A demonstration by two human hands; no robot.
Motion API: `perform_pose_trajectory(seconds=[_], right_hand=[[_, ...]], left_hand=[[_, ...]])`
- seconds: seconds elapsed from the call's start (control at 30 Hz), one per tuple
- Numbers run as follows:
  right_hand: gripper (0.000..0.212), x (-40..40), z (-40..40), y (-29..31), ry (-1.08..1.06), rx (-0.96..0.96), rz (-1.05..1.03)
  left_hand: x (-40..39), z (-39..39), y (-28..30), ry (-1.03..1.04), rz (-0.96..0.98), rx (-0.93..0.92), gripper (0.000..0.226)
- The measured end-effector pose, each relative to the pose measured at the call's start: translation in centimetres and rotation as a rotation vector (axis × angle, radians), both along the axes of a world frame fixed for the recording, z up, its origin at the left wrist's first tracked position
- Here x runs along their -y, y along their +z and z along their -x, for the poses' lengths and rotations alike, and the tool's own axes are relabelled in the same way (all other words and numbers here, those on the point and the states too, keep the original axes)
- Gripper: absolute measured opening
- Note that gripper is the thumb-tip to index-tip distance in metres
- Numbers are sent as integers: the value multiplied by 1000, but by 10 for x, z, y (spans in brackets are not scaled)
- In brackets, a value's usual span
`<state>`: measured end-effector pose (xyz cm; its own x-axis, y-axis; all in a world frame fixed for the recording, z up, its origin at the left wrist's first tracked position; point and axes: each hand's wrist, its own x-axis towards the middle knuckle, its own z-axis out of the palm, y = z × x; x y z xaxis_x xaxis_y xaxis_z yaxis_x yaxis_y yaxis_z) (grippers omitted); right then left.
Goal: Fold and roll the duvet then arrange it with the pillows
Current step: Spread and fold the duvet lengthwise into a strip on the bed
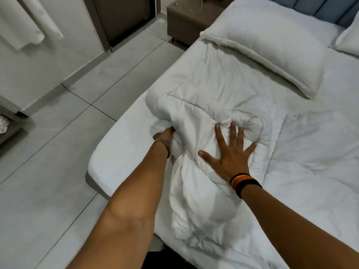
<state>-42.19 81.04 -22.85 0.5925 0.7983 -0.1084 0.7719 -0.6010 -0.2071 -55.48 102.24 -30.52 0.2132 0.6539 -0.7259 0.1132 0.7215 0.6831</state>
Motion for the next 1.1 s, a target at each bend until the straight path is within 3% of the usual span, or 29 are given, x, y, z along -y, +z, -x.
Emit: perform_pose_trajectory(seconds=[0.1, 0.13, 0.23, 0.3, 0.43, 0.53, 0.67, 0.77, 0.83, 0.87, 0.97, 1.1], right_hand=[[106, -13, 15, 7, -42, -1, -10], [107, -25, 23, 6, -59, -4, -16], [109, -81, 54, -4, -89, -32, -26], [109, -127, 80, -15, -78, -45, -19], [107, -223, 151, -48, -26, -187, 7], [107, -263, 202, -81, -52, -311, 133], [107, -272, 231, -93, -78, -320, 303], [101, -275, 230, -79, -100, -300, 273], [99, -284, 226, -69, -143, -315, 237], [99, -288, 223, -62, -171, -324, 206], [97, -303, 219, -45, -239, -325, 74], [90, -307, 217, -25, -383, -313, -133]], left_hand=[[-33, 46, 67, 203, -134, 22, 119], [-56, 68, 87, 257, -208, 39, 110], [-136, 140, 124, 385, -338, 121, 46], [-187, 198, 144, 394, -419, 80, 34], [-267, 317, 107, 232, -438, -75, 54], [-274, 366, 57, 25, -476, -217, 45], [-275, 363, -2, -204, -273, -260, 57], [-289, 349, -29, -226, -60, -355, 119], [-297, 333, -33, -266, -45, -505, 148], [-300, 323, -25, -356, -75, -571, 149], [-319, 286, -4, -551, -327, -677, 122], [-341, 203, 24, -728, -604, -450, 83]])
